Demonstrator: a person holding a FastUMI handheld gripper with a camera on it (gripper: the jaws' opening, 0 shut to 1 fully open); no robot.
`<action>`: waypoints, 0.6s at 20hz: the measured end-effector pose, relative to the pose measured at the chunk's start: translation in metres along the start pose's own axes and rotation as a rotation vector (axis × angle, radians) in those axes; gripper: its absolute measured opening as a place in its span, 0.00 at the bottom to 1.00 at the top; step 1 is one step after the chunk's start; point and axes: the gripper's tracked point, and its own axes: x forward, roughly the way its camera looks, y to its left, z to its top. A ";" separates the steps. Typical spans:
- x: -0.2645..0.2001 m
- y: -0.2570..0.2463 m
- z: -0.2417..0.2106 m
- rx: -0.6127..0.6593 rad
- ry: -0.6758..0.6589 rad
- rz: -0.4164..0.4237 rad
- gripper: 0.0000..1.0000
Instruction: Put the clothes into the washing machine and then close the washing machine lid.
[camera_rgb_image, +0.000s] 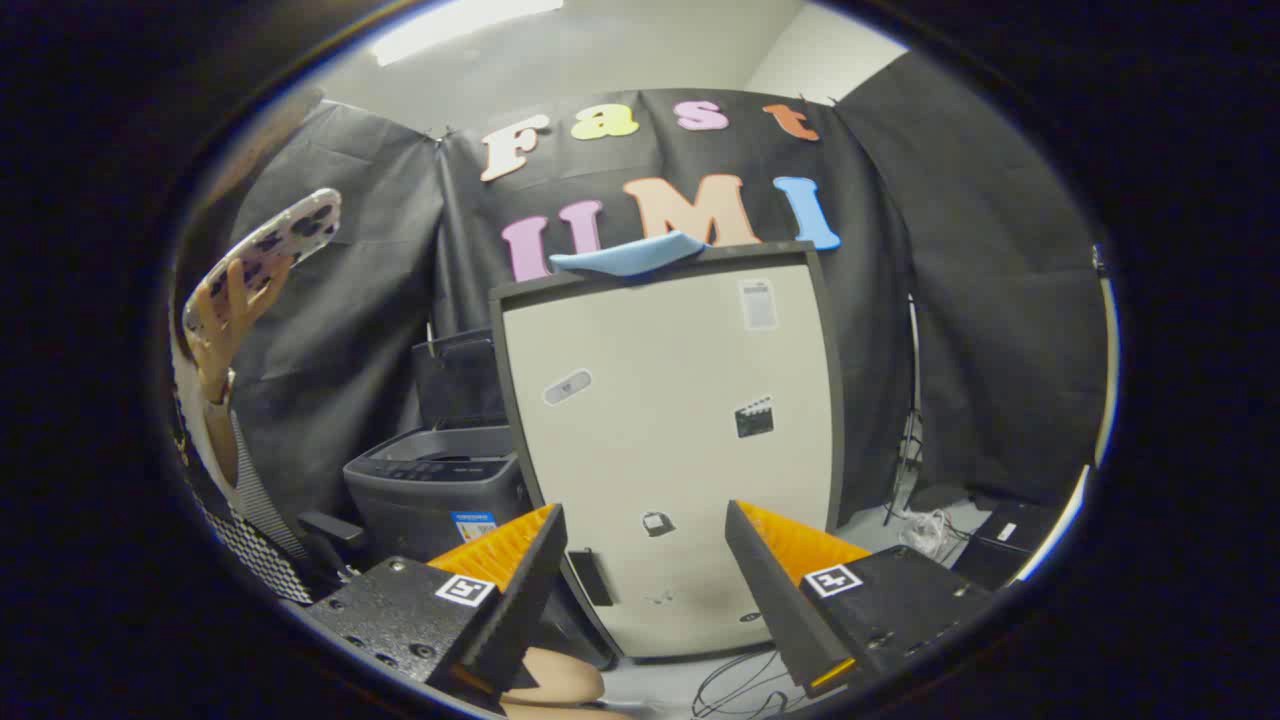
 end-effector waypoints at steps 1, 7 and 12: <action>0.003 -0.004 0.003 -0.008 -0.012 -0.021 0.97; -0.002 0.004 0.008 -0.155 -0.051 -0.057 0.97; -0.001 0.000 0.006 -0.127 -0.038 -0.076 0.97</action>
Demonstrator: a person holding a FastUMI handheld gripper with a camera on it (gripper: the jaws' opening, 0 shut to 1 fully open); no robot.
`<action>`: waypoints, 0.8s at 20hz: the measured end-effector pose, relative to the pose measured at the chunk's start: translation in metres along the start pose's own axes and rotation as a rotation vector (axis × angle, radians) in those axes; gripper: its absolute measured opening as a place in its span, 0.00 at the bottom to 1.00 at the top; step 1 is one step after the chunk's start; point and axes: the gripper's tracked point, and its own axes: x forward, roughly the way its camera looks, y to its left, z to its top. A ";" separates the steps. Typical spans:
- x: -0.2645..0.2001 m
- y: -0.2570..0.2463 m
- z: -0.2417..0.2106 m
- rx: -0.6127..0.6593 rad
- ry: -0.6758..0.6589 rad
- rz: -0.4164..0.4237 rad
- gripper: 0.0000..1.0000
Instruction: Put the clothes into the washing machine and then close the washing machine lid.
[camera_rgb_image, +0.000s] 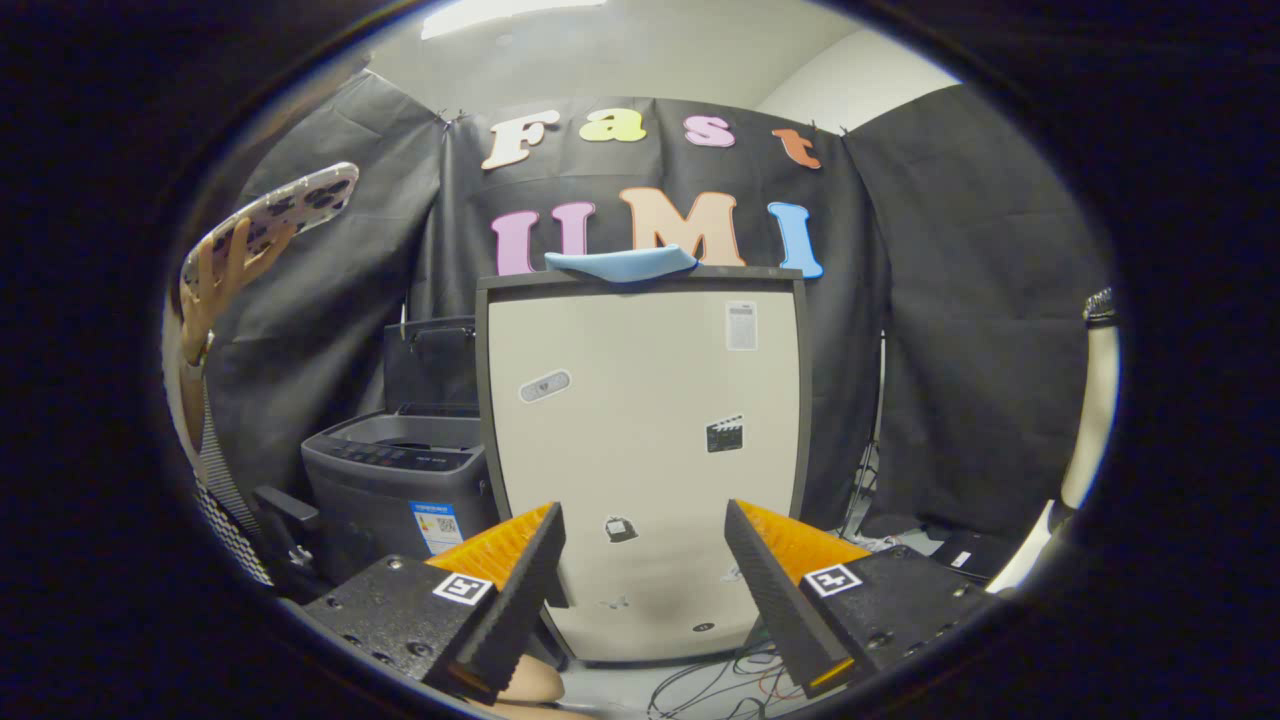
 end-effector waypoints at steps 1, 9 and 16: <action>-0.001 -0.001 0.000 0.002 -0.001 0.000 0.97; 0.000 -0.003 0.000 0.007 -0.001 -0.017 0.97; 0.000 -0.005 0.000 0.011 -0.001 -0.024 0.97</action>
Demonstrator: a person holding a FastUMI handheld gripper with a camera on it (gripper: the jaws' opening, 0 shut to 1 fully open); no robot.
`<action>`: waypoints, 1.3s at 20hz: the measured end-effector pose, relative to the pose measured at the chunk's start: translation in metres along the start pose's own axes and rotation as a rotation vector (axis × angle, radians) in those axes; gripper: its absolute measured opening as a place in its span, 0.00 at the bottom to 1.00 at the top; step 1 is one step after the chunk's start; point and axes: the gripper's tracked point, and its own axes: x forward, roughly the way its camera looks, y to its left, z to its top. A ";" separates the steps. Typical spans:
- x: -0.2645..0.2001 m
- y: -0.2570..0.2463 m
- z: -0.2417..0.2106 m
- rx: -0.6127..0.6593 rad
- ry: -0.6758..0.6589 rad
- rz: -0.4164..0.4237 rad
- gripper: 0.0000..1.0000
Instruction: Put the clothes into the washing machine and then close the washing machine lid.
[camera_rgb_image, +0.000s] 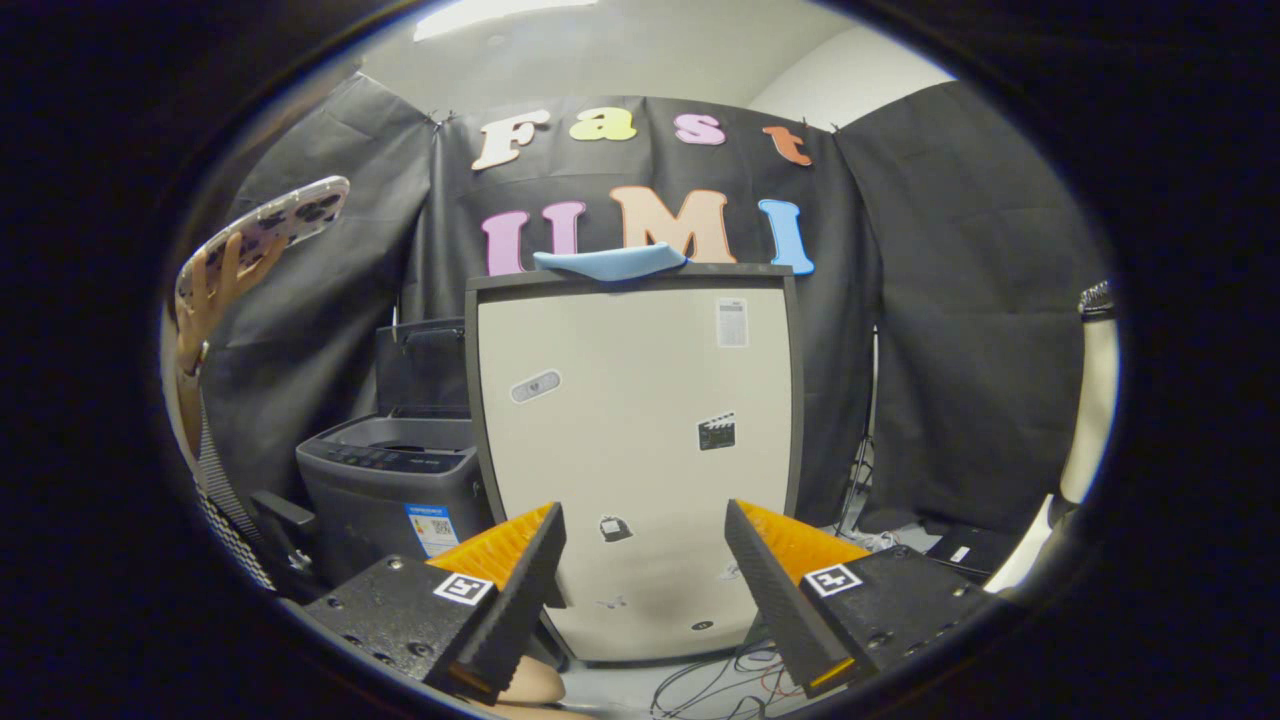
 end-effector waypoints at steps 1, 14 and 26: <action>0.000 -0.001 0.000 0.001 0.000 -0.001 0.97; 0.000 -0.001 0.000 0.006 0.000 -0.003 0.97; 0.013 -0.011 0.021 0.073 -0.046 -0.086 0.97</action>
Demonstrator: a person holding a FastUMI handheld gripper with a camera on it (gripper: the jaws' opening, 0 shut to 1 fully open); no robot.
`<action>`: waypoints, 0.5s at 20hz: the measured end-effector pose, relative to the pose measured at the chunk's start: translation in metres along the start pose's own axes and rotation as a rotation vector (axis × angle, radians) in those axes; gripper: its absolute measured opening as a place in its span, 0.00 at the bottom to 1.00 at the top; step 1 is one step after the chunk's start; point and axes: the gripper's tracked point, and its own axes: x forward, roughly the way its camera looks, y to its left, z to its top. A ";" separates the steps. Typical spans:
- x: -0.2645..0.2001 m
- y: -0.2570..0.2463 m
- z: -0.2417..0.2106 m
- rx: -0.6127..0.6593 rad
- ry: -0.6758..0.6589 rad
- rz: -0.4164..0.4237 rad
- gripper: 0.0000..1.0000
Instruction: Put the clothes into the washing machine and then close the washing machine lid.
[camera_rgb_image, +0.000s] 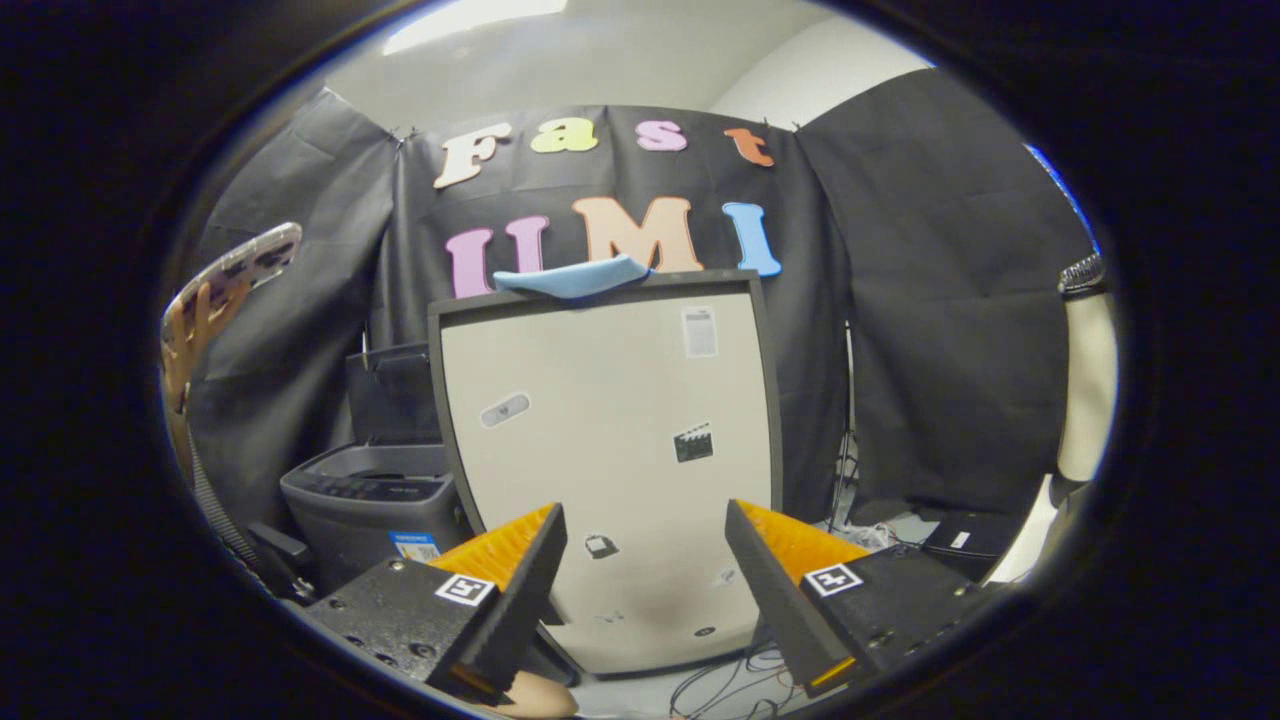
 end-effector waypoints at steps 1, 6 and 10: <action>0.002 0.003 0.009 -0.004 -0.010 -0.001 0.97; 0.027 0.034 0.081 -0.060 -0.053 0.024 0.97; 0.052 0.059 0.144 -0.091 -0.099 0.053 0.97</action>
